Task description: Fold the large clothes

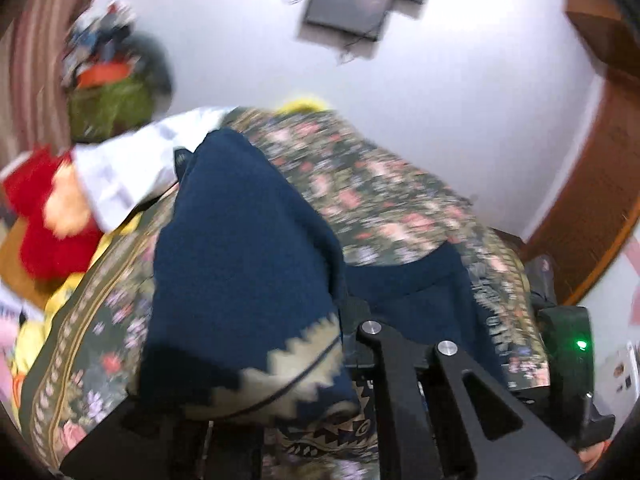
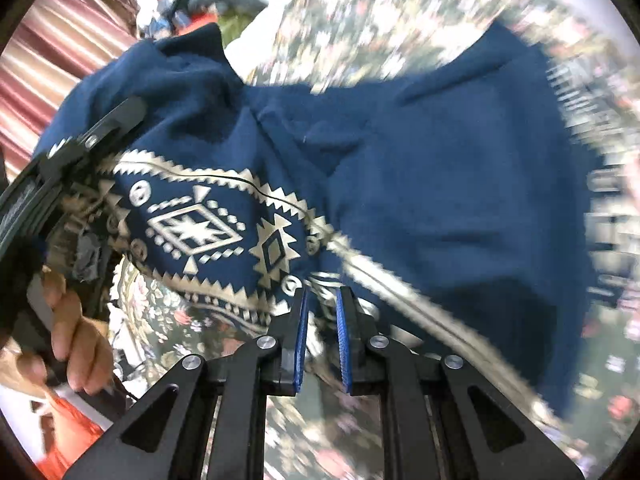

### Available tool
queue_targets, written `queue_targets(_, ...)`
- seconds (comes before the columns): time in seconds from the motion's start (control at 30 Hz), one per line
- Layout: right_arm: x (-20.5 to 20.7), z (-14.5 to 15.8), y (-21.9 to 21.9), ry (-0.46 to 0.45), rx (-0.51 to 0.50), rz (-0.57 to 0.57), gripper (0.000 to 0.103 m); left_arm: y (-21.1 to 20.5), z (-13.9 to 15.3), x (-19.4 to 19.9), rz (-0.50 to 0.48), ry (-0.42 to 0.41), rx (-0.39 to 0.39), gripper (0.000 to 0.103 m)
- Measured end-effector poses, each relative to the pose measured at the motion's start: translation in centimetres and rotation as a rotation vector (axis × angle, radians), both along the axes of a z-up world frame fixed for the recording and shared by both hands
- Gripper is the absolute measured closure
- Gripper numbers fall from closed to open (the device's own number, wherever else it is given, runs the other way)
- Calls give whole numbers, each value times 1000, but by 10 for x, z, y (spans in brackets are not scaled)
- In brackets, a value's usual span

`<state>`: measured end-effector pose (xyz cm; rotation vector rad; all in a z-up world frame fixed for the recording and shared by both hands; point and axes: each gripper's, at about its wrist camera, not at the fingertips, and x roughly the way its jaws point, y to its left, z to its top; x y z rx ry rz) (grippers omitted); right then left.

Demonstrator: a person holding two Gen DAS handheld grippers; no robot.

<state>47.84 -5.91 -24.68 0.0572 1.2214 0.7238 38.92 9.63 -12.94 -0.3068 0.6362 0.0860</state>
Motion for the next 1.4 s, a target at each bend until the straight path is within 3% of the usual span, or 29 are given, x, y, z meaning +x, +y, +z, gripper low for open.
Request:
queue_targets(0.17, -20, 48, -84, -146, -30, -130, 93, -66, 13, 17, -143, -32, 50, 94)
queue_targets(0.27, -33, 67, -133, -212, -86, -209, 93, -103, 8, 25, -264, -15, 9, 94)
queue_targets(0.37, -41, 73, -166, -214, -101, -258, 93, -131, -14, 35, -374, 70, -55, 94)
queue_targets(0.5, -57, 75, -196, -204, -112, -309, 93, -161, -66, 52, -460, 288, -91, 94)
queue_targets(0.57, -64, 77, -211, -197, -109, -324, 93, -170, -73, 50, -462, 301, -35, 94)
queue_targets(0.67, -69, 76, -222, -197, -111, -326, 93, -174, -60, 44, -469, 285, 21, 90)
queue_targets(0.73, -69, 77, -224, -203, -121, -323, 93, -175, -53, 38, -485, 284, 30, 79)
queue_targets(0.8, -68, 79, -224, -210, -115, -324, 93, -173, -46, 28, -533, 298, 17, 52)
queue_targets(0.83, -68, 81, -222, -215, -103, -323, 93, -174, -41, 23, -549, 299, 13, 47)
queue_targets(0.93, -65, 88, -216, -235, -85, -313, 93, -166, -25, 5, -555, 273, 28, 44)
queue_targets(1.07, -61, 104, -196, -276, -77, -276, 93, -145, -4, -13, -475, 224, 87, 43)
queue_targets(1.17, -55, 115, -172, -312, -62, -233, 93, -124, 4, -11, -392, 190, 177, 33)
queue_targets(1.27, -46, 115, -144, -324, -62, -194, 93, -104, -6, 0, -320, 205, 236, 31)
queue_targets(1.4, -28, 90, -100, -299, -124, -138, 93, -76, -44, 20, -278, 319, 166, 31)
